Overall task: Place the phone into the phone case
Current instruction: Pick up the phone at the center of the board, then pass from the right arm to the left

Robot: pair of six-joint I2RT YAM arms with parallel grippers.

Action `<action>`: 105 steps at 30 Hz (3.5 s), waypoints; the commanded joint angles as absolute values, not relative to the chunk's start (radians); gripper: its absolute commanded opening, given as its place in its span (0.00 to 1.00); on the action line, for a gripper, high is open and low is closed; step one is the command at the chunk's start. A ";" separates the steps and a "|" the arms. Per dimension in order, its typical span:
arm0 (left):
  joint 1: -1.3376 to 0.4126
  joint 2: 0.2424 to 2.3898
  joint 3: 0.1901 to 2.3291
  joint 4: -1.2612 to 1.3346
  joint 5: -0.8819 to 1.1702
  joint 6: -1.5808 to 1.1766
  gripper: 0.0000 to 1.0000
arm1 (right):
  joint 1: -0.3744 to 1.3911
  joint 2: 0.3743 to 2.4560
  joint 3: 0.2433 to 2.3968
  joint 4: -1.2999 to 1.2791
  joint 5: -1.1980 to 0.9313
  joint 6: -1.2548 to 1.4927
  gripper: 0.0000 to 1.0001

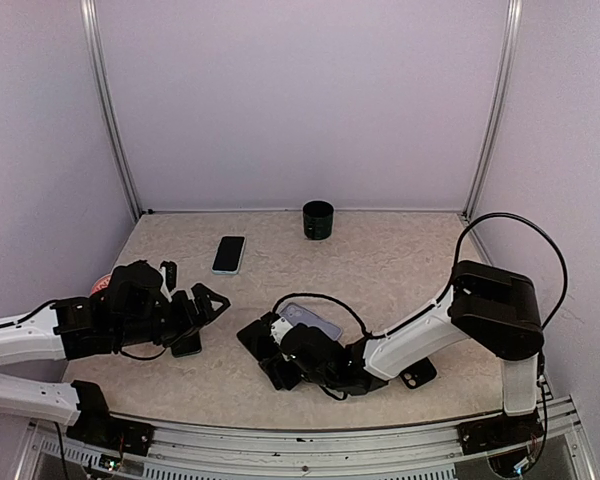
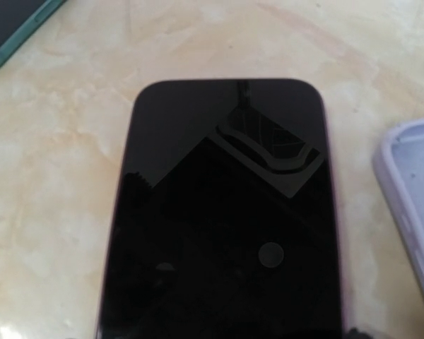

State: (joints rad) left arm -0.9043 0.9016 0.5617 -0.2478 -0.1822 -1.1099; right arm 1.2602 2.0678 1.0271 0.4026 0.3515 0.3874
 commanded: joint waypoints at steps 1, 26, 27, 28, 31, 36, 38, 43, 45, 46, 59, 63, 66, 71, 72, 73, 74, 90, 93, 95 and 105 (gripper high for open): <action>-0.899 0.914 0.557 -0.233 -0.161 -1.087 0.99 | 1.255 2.112 1.044 0.271 0.327 0.395 0.77; -0.888 0.914 0.595 -0.295 -0.184 -1.059 0.99 | 1.206 2.186 1.253 -0.127 0.214 0.429 0.81; -0.887 0.910 0.595 -0.296 -0.184 -1.060 0.99 | 1.206 2.192 1.263 -0.142 0.213 0.426 0.81; -0.886 0.907 0.592 -0.295 -0.185 -1.060 0.99 | 1.206 2.199 1.272 -0.154 0.212 0.425 0.80; -0.884 0.905 0.591 -0.296 -0.184 -1.061 0.99 | 1.206 2.207 1.284 -0.169 0.207 0.421 0.76; -0.884 0.905 0.593 -0.298 -0.184 -1.063 0.99 | 1.206 2.206 1.284 -0.177 0.207 0.422 0.78; -0.882 0.904 0.594 -0.298 -0.185 -1.063 0.99 | 1.206 2.208 1.282 -0.176 0.206 0.421 0.76; -0.881 0.906 0.594 -0.295 -0.185 -1.065 0.99 | 1.206 2.183 1.264 -0.154 0.216 0.417 0.69; -0.880 0.909 0.594 -0.293 -0.183 -1.065 0.99 | 1.206 2.159 1.249 -0.139 0.228 0.410 0.68; -0.880 0.912 0.594 -0.294 -0.183 -1.066 0.99 | 1.206 2.144 1.242 -0.132 0.236 0.408 0.68; -0.873 0.999 0.588 -0.210 -0.076 -1.037 0.99 | 1.209 1.972 1.113 0.040 0.244 0.317 0.68; -0.871 1.096 0.589 -0.176 -0.021 -0.978 0.99 | 1.210 1.943 1.068 0.086 0.249 0.312 0.68; -0.864 1.158 0.574 -0.125 0.029 -0.955 0.99 | 1.213 1.921 1.038 0.116 0.250 0.309 0.68; -0.844 1.206 0.569 -0.062 0.058 -0.946 0.97 | 1.220 1.889 1.000 0.155 0.249 0.306 0.68; -0.838 1.211 0.569 -0.052 0.063 -0.944 0.96 | 1.223 1.884 0.994 0.162 0.250 0.305 0.68; -0.833 1.215 0.570 -0.044 0.068 -0.944 0.96 | 1.225 1.877 0.984 0.172 0.250 0.302 0.68; -0.828 1.220 0.573 -0.040 0.070 -0.941 0.96 | 1.228 1.869 0.976 0.181 0.250 0.300 0.68; -0.794 1.321 0.526 0.166 0.202 -0.935 0.89 | 1.254 1.798 0.912 0.281 0.246 0.255 0.68; -0.788 1.329 0.520 0.183 0.217 -0.936 0.86 | 1.259 1.784 0.897 0.297 0.242 0.254 0.68; -0.782 1.331 0.508 0.206 0.227 -0.942 0.84 | 1.266 1.773 0.886 0.316 0.233 0.249 0.68; -0.755 1.339 0.457 0.334 0.327 -0.988 0.80 | 1.291 1.719 0.828 0.407 0.219 0.227 0.68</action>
